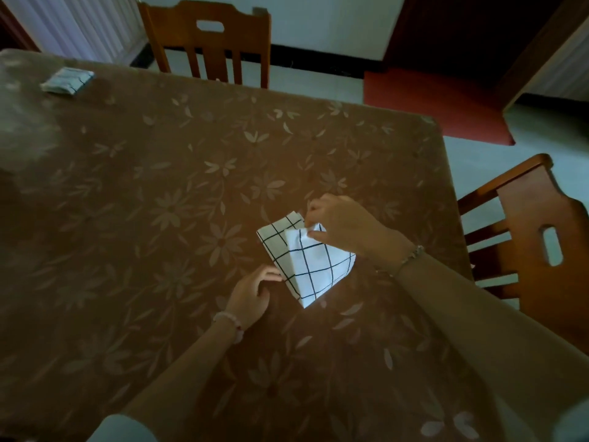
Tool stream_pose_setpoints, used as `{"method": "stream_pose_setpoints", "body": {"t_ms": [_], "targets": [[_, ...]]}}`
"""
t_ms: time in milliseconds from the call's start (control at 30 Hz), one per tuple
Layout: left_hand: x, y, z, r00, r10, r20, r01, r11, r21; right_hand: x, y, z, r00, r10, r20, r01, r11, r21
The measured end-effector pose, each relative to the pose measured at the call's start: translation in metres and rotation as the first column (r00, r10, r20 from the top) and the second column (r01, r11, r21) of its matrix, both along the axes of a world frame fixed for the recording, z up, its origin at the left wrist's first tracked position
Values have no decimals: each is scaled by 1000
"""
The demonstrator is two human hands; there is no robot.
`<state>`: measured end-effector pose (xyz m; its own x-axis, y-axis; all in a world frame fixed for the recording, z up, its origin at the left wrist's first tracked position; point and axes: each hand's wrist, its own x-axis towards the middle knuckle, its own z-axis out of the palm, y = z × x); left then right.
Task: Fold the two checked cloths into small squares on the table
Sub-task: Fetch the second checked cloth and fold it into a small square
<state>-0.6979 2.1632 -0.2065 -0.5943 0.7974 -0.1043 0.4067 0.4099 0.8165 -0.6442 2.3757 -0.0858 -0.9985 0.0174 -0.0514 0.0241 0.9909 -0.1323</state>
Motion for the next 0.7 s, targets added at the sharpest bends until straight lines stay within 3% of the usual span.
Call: {"method": "stream_pose_setpoints", "body": {"t_ms": [167,367,700], "targets": [[-37,-2,0,971,238,-3,-238,971,11,-50,1,-9,990,60,129,-65,997,37],[-52,3,1,933,358,30,-357,933,-35,-91,-8,-46,968,51,245,-66,996,53],[-47,8,-11,931,299,-211,-320,944,-75,-103,-9,-97,969,-99,224,82,993,85]]}}
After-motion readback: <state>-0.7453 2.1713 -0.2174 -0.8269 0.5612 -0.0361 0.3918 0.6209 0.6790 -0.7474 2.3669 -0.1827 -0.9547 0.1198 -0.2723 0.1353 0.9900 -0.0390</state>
